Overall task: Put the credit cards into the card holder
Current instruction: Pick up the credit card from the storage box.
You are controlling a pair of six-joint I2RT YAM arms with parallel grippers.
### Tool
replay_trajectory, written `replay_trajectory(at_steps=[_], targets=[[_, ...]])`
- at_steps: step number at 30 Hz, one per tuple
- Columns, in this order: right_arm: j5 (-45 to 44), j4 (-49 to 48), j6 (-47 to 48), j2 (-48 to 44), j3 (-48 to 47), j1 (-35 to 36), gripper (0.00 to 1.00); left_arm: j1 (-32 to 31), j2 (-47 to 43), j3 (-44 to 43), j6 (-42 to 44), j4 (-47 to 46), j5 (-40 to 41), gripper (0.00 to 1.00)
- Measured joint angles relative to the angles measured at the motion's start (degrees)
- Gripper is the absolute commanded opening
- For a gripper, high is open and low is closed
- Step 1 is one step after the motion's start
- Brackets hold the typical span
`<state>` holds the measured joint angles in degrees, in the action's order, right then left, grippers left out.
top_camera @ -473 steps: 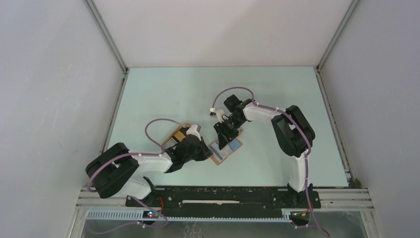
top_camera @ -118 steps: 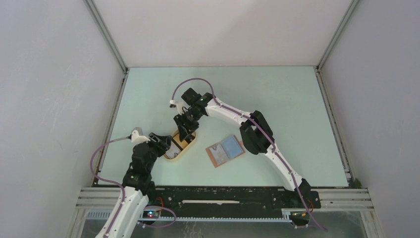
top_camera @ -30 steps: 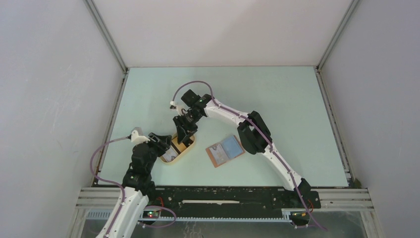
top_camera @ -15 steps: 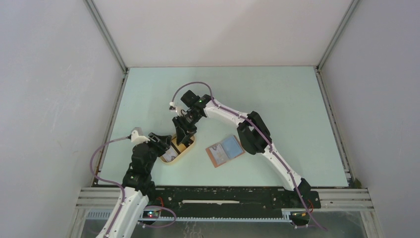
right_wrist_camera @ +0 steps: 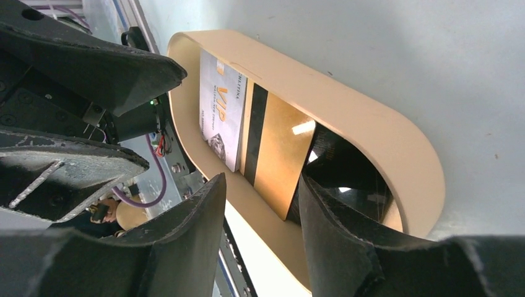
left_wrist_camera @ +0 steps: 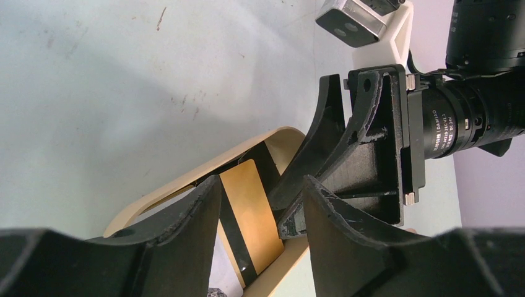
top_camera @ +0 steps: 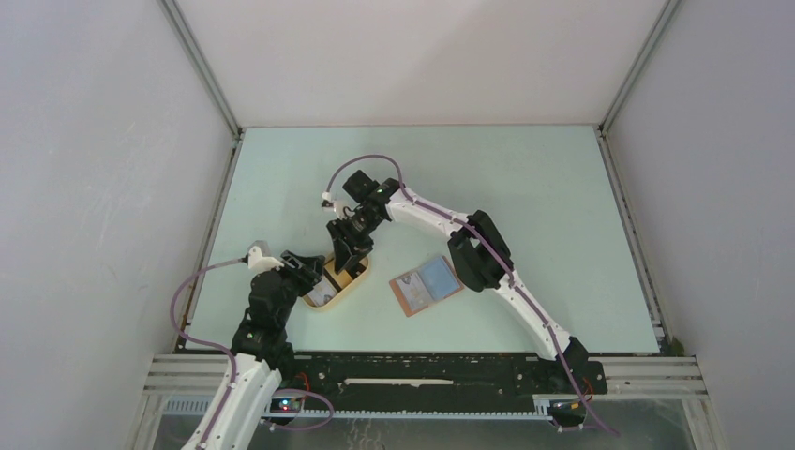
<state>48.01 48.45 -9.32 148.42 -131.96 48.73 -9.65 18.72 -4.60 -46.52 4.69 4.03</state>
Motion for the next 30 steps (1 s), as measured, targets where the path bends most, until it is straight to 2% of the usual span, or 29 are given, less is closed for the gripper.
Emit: replay_trajectory(at_steps=[10, 15, 16, 22, 28, 30], targets=[[4.46, 0.37, -0.15, 0.96, -0.96, 0.02, 0.54, 0.00, -0.11, 0.00, -0.02, 0.02, 0.00, 0.56], [6.32, 0.24, -0.33, 0.96, -0.96, 0.07, 0.47, 0.00, -0.39, 0.00, -0.02, 0.04, 0.02, 0.56], [6.51, 0.20, -0.46, 0.96, -0.96, 0.13, 0.45, 0.00, -0.39, 0.00, -0.02, 0.04, 0.00, 0.56], [4.52, 0.09, -1.55, 0.96, -0.96, 0.48, 0.15, 0.00, -1.51, 0.00, 0.00, 0.33, 0.02, 0.56], [2.54, 0.09, -2.62, 0.96, -0.96, 0.74, 0.00, 0.00, -2.99, 0.00, 0.00, 0.92, 0.02, 0.55], [2.38, 0.09, -2.86, 0.96, -0.96, 0.66, 0.00, 0.00, -3.54, 0.00, -0.02, 1.36, 0.02, 0.55]])
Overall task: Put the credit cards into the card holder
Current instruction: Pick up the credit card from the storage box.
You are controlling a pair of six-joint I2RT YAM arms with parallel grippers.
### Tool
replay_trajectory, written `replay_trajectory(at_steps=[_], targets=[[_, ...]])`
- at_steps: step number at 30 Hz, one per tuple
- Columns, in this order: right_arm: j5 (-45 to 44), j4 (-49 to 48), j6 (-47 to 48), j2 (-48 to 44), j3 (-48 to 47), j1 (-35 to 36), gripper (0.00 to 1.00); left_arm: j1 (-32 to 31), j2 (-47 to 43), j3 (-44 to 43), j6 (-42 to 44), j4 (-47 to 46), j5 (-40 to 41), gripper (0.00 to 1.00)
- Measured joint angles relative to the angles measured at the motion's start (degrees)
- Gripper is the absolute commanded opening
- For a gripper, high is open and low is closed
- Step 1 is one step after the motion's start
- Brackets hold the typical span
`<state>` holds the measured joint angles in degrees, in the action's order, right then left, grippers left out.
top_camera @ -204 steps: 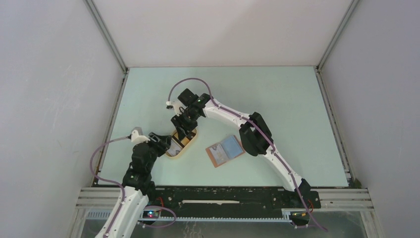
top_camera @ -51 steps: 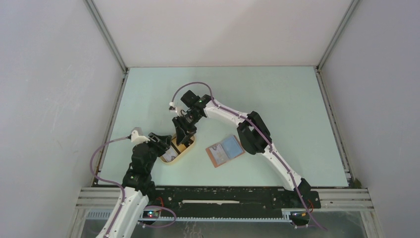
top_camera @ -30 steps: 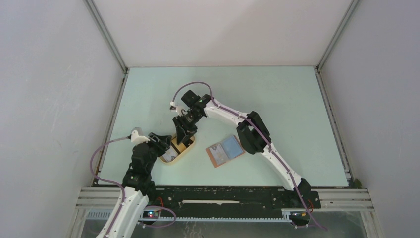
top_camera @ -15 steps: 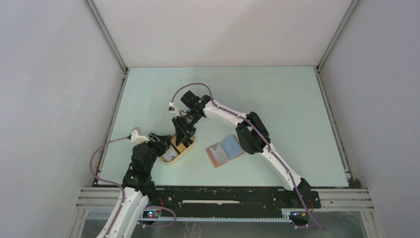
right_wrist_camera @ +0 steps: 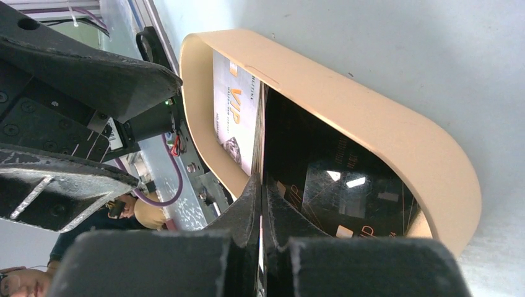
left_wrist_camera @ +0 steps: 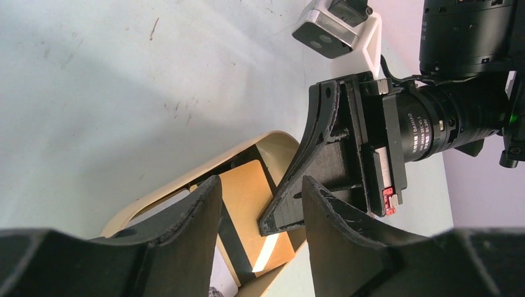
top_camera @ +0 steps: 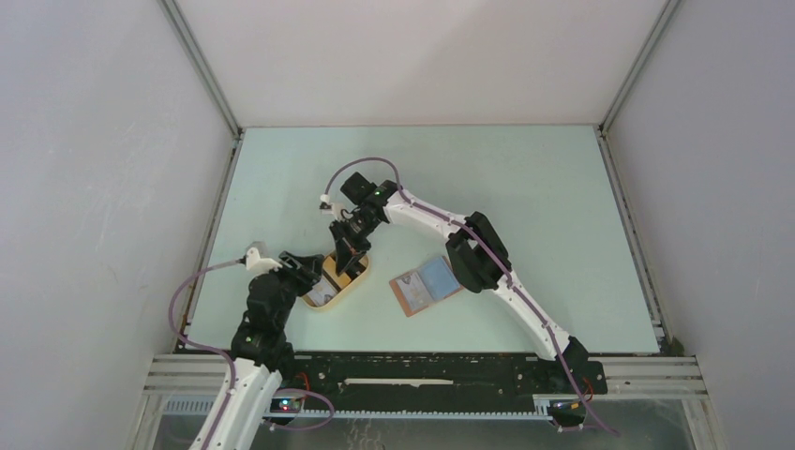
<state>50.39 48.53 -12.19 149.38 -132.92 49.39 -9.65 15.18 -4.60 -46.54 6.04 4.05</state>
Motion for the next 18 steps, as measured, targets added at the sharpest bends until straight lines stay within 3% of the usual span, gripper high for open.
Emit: replay_trajectory(at_steps=[7, 18], targets=[[2.71, -0.42, 0.33, -0.02, 0.00, -1.49, 0.00, 0.00, -3.19, -0.02, 0.02, 2.29, 0.02, 0.54], [14.03, -0.81, 3.91, -1.05, 0.00, -4.90, 0.00, 0.00, -11.30, -0.09, 0.26, 6.34, -2.80, 0.58]])
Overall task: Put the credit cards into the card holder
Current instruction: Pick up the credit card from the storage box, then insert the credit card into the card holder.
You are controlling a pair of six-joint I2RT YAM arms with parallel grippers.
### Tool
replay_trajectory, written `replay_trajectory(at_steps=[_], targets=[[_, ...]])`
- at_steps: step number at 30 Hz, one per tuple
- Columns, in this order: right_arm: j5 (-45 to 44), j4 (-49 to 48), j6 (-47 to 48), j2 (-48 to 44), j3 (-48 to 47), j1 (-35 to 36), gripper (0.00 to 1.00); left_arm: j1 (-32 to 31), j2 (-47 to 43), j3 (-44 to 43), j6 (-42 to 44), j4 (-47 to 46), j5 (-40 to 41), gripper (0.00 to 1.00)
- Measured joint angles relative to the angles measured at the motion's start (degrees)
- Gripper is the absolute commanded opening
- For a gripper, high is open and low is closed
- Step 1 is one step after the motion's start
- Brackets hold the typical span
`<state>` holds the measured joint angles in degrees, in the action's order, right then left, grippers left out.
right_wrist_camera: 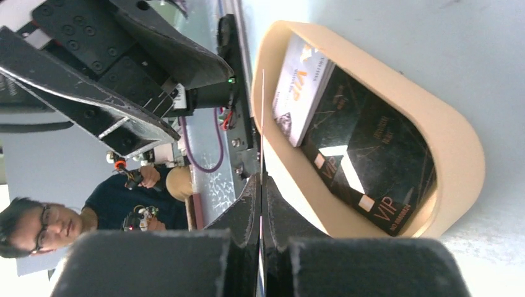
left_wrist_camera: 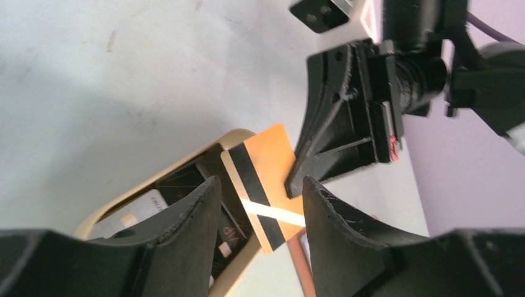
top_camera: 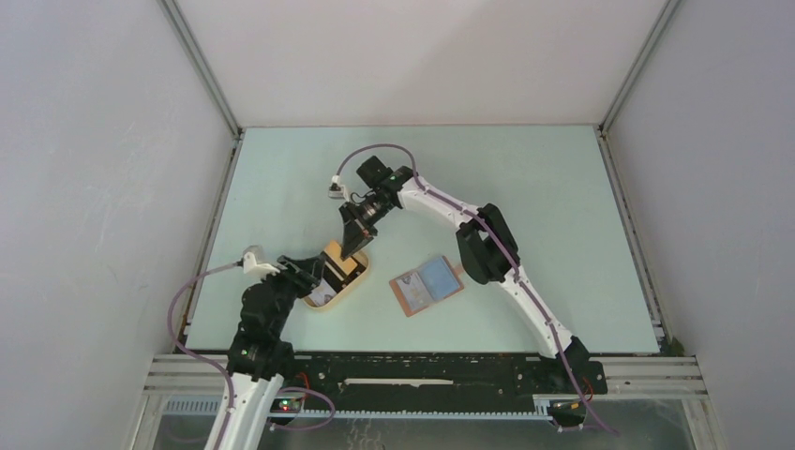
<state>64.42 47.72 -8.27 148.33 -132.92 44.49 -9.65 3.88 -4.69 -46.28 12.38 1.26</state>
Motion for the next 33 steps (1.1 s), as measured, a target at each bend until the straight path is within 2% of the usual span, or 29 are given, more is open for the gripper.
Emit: replay_trajectory(at_steps=[4, 8, 11, 16, 22, 26, 29, 33], targets=[[4.13, 0.85, 3.61, -1.49, 0.20, -1.53, 0.00, 0.00, -3.08, -0.09, 0.13, -0.70, -4.96, 0.66], [7.89, 3.04, 10.16, -6.73, 4.31, -3.34, 0.00, 0.00, -3.30, -0.81, -0.61, -3.21, -11.21, 0.85], [9.64, 7.13, 17.81, -13.16, 10.03, -5.66, 0.00, 0.00, -3.30, -0.87, -2.73, -7.43, -16.00, 0.92], [7.34, 15.45, 33.70, -25.83, 21.57, -9.38, 0.00, 0.00, -3.34, 0.81, -10.01, -24.44, -24.68, 0.99], [4.76, 15.80, 44.76, -44.78, 41.42, -13.40, 0.00, -2.54, -3.43, 4.00, -15.30, -44.68, -29.62, 1.00], [3.76, 14.12, 54.60, -58.34, 52.81, -15.37, 0.00, -12.92, -3.48, 4.00, -12.13, -52.63, -28.63, 1.00], [4.48, 14.03, 65.68, -68.46, 60.00, -16.26, 0.00, -25.31, -2.16, 4.00, -5.31, -56.43, -25.83, 1.00], [5.07, 16.79, 81.57, -76.72, 66.20, -17.00, 0.00, -42.97, 9.64, 3.23, 8.55, -59.56, -20.26, 1.00]])
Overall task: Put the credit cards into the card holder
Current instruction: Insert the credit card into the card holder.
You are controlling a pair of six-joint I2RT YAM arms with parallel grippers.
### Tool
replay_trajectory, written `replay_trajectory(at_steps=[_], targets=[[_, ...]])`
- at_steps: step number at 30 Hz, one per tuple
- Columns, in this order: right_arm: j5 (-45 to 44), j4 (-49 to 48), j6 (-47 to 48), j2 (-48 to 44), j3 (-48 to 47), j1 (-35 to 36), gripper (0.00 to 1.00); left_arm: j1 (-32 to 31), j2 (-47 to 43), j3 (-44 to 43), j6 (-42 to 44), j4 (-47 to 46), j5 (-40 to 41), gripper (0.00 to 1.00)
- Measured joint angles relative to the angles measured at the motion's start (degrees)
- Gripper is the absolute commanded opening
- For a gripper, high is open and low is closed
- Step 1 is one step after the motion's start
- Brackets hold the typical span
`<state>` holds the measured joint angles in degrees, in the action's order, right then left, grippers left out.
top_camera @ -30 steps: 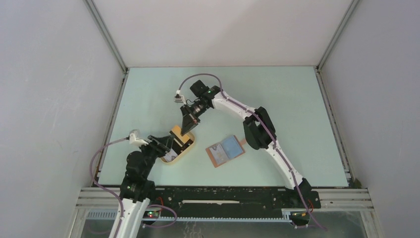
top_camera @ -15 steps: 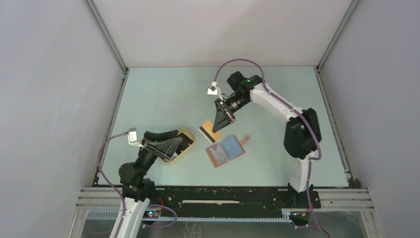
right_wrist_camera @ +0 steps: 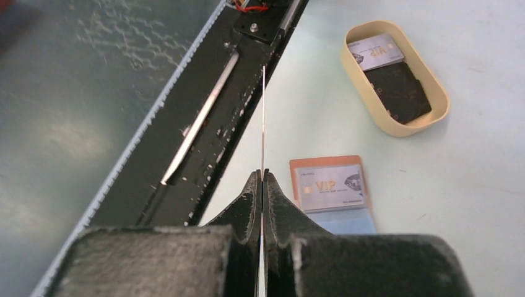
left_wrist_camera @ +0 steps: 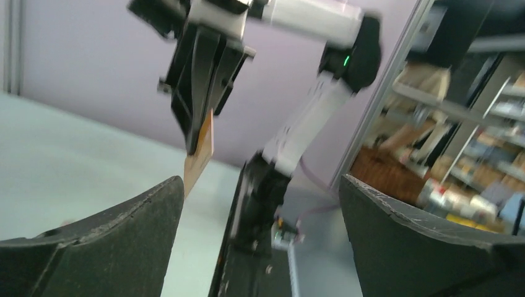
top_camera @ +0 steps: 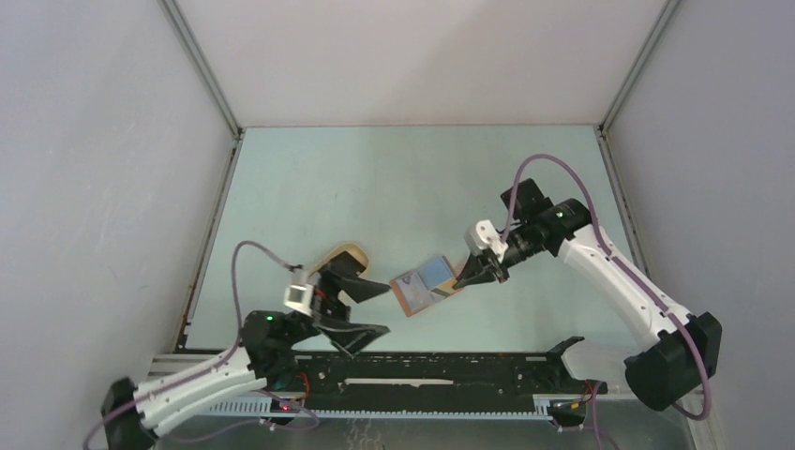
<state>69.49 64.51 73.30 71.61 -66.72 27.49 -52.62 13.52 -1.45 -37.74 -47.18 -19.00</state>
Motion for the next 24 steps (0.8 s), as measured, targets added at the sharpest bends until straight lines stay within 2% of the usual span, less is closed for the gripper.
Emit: replay_trajectory(at_steps=[2, 5, 9, 11, 12, 14, 16, 18, 21, 24], targets=[[-0.20, 0.79, 6.78, -1.79, 2.58, -0.15, 0.00, -7.17, 7.76, -0.94, 8.02, 0.11, 2.75, 0.99], [-0.81, 1.40, 16.35, -4.55, 7.58, -0.24, 0.00, -14.60, 17.94, -2.32, 19.54, -0.63, 6.10, 0.98], [-1.03, 1.29, 22.56, -9.81, 13.18, -0.24, 0.00, -20.59, 28.61, -3.93, 32.87, -2.80, 9.88, 0.98], [-0.52, 0.87, 22.82, -11.10, 13.55, -0.24, 0.00, -22.38, 33.05, -5.03, 38.03, -3.58, 12.13, 0.96], [-0.04, 0.00, 22.01, -11.23, 13.55, -0.24, 0.00, -22.97, 35.06, -5.40, 40.22, -4.61, 13.60, 0.96], [1.07, -3.67, 14.64, -11.08, 13.55, -0.24, 0.00, -23.26, 37.68, -5.75, 42.86, -6.64, 16.33, 0.90], [1.86, -9.20, 3.19, -10.01, 13.53, -0.26, 0.00, -23.28, 39.45, -5.75, 44.02, -9.33, 18.93, 0.80], [2.56, -12.70, -5.79, -7.45, 12.59, -0.24, 0.00, -23.30, 40.79, -5.75, 44.22, -11.89, 21.51, 0.75], [3.08, -12.20, -13.07, -1.14, 7.45, 0.00, 0.00, -23.26, 41.94, -5.75, 43.12, -14.49, 25.11, 0.71], [3.10, -10.82, -16.15, 4.39, 2.80, 0.48, 0.00, -22.47, 42.75, -5.75, 40.30, -16.94, 26.95, 0.65]])
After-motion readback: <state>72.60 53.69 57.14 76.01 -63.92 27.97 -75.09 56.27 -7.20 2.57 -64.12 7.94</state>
